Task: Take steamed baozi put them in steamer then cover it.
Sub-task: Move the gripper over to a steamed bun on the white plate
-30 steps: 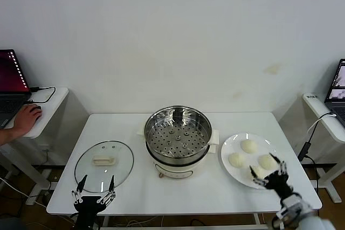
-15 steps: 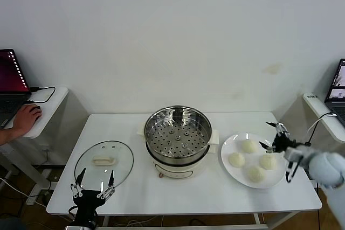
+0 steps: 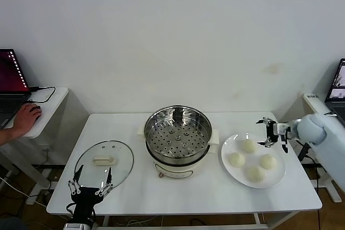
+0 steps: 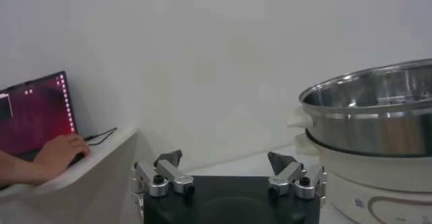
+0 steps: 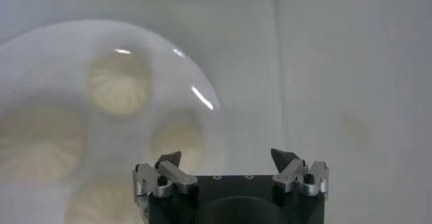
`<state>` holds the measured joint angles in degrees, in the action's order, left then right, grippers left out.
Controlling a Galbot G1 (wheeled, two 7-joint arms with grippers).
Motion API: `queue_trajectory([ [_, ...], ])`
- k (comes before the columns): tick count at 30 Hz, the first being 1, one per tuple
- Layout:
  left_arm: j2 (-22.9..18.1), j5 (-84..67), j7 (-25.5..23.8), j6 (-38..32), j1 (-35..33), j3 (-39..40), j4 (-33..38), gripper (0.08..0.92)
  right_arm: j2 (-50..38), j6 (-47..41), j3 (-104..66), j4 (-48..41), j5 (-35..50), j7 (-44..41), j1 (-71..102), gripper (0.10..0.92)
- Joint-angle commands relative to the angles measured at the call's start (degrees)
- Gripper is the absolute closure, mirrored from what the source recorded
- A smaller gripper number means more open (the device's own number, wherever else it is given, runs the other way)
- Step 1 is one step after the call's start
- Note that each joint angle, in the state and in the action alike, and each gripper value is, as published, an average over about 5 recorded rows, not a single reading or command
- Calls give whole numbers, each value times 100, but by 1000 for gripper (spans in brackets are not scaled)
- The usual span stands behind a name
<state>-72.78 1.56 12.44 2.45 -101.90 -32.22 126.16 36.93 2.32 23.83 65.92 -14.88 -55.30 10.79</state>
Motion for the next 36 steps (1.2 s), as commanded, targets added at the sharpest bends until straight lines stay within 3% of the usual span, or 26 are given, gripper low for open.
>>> queue_trajectory([
  [1, 38, 53, 9, 17, 32, -11, -13, 177, 184, 104, 1339, -716, 35, -677, -1205, 203],
  [20, 83, 53, 2, 27, 34, -123, 19, 177, 1224, 246, 1231, -1782, -487, -533, -941, 203],
  [36, 63, 68, 18, 15, -18, -125, -4, 177, 1524, 212, 1060, -2071, -706, -503, -705, 206],
])
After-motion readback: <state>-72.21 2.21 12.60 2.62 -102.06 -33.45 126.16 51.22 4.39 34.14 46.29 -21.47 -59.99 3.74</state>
